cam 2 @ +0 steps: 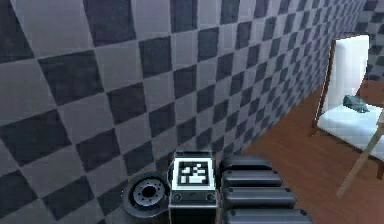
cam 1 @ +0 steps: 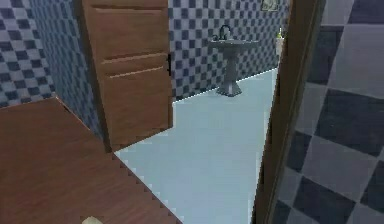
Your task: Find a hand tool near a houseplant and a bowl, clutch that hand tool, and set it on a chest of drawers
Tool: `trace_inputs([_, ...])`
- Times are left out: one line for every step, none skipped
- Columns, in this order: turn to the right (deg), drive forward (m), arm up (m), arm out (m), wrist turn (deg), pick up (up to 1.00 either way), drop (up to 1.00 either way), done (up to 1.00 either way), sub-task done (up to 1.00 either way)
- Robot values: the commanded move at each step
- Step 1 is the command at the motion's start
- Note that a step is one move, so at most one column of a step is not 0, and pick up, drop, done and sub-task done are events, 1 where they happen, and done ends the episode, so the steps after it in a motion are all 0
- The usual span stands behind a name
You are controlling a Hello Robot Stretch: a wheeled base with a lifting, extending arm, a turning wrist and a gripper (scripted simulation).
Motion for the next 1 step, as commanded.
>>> trace_inputs([0.0,0.75,0.0,0.0,0.0,0.0,0.0,0.0,0.0])
